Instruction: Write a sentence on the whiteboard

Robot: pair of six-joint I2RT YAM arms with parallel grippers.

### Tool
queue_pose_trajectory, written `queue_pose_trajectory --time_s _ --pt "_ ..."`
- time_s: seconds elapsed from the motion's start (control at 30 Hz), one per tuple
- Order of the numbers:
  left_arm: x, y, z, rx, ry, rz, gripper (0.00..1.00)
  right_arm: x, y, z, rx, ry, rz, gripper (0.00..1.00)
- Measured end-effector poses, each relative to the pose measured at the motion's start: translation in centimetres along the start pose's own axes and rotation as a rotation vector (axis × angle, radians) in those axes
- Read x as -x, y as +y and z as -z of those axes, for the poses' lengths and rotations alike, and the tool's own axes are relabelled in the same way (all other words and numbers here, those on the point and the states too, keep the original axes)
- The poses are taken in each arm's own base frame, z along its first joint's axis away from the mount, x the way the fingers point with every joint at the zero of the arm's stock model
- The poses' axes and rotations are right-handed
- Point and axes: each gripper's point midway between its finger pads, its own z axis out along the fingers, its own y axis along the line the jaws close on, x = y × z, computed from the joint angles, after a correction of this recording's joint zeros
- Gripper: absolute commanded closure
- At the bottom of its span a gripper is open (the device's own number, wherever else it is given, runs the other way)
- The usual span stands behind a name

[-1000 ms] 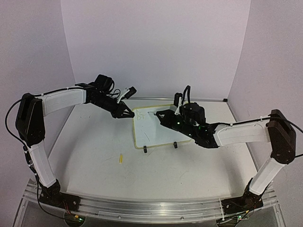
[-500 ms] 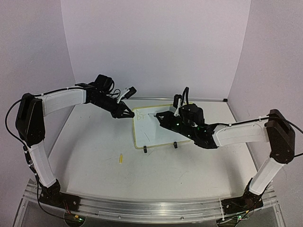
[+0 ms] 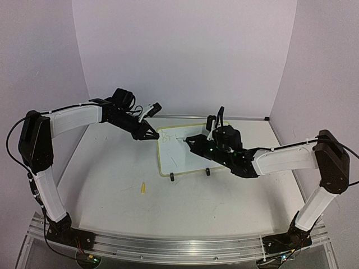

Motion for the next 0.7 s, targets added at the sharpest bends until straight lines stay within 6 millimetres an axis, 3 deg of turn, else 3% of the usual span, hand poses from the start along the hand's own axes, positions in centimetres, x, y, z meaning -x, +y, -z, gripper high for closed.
queue_pose_trajectory --time_s 0.47,0.7 --pt "0.0 0.0 0.0 0.000 0.000 -0.001 1.00 -0.7 0.4 0.0 0.013 0.037 0.051 1.00" --pt "0.0 0.0 0.0 0.000 0.000 -0.001 1.00 0.7 2.5 -0.1 0.043 0.013 0.085 1.00"
